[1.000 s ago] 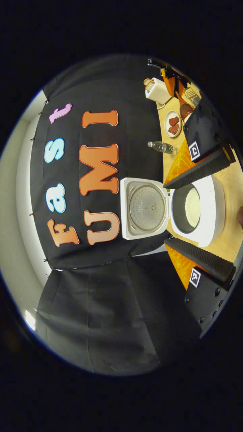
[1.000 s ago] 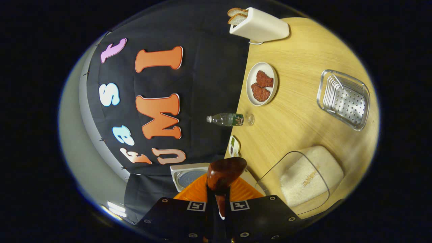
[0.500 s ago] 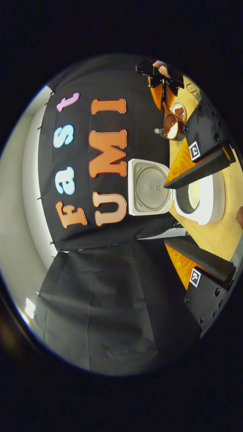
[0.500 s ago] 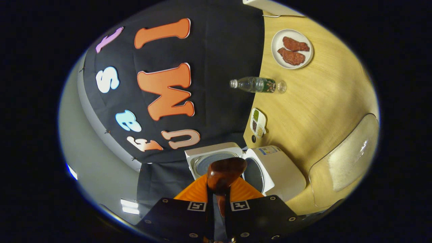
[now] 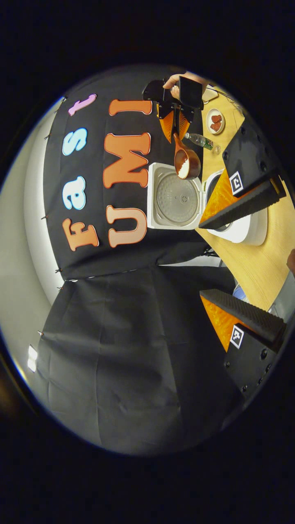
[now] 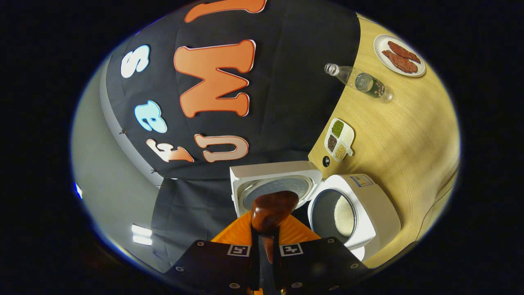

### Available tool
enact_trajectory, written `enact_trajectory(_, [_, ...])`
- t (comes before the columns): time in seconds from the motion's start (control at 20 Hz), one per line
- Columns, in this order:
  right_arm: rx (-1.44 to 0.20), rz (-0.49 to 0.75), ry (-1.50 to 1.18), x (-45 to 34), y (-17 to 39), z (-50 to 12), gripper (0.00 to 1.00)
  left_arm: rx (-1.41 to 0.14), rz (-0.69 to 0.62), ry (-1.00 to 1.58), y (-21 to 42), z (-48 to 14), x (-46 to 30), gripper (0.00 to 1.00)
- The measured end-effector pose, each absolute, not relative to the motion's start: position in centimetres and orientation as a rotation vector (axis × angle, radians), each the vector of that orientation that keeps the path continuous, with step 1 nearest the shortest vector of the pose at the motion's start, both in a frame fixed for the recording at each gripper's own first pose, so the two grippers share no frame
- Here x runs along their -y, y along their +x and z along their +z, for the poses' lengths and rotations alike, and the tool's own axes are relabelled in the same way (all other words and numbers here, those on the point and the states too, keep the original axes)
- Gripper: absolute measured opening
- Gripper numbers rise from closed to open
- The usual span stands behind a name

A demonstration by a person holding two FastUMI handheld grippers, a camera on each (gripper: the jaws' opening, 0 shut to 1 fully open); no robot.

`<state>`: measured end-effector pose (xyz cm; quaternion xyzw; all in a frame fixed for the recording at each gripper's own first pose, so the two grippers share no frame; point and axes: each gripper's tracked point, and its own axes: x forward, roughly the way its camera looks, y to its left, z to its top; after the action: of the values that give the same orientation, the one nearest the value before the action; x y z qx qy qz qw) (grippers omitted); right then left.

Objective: Close the left gripper, press the button to open the rice cooker; take a wooden spoon from the chopstick holder with the right hand, scoop a spoonful of rice and pour it into the rice cooker, then put the wooden spoon back into the chopstick holder.

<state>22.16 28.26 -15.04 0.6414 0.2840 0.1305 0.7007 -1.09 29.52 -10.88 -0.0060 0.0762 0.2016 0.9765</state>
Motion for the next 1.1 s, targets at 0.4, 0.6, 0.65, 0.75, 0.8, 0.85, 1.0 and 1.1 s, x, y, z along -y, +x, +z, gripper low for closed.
enact_trajectory(0.4, [-0.725, 0.228, 1.192, -32.4, 23.6, -19.4, 0.12, -0.213, 0.465, -0.029, -0.4, -13.0, -33.2, 0.99])
enact_trajectory(0.6, [-0.684, 0.215, 0.916, -32.8, 24.4, -20.5, 0.12, -0.236, 0.459, -0.023, 0.5, -13.9, -34.0, 0.99])
enact_trajectory(0.65, [-0.669, 0.21, 0.848, -32.7, 24.9, -20.5, 0.12, -0.24, 0.457, -0.021, 0.7, -14.0, -34.0, 0.99])
enact_trajectory(0.75, [-0.621, 0.213, 0.735, -32.6, 25.5, -19.7, 0.12, -0.245, 0.452, -0.021, 1.1, -14.2, -34.1, 0.99])
enact_trajectory(0.8, [-0.595, 0.225, 0.686, -33.0, 25.7, -18.9, 0.12, -0.245, 0.45, -0.019, 1.1, -14.3, -34.2, 0.96])
enact_trajectory(0.85, [-0.571, 0.236, 0.641, -33.2, 25.9, -18.3, 0.12, -0.247, 0.447, -0.02, 1.2, -14.3, -34.3, 0.96])
enact_trajectory(1.0, [-0.524, 0.25, 0.512, -33.9, 26.2, -17.4, 0.12, -0.251, 0.45, -0.022, 1.1, -14.6, -34.7, 0.99])
enact_trajectory(1.1, [-0.512, 0.256, 0.468, -34.6, 26.3, -17.3, 0.12, -0.251, 0.452, -0.027, 1.1, -14.6, -34.8, 0.99])
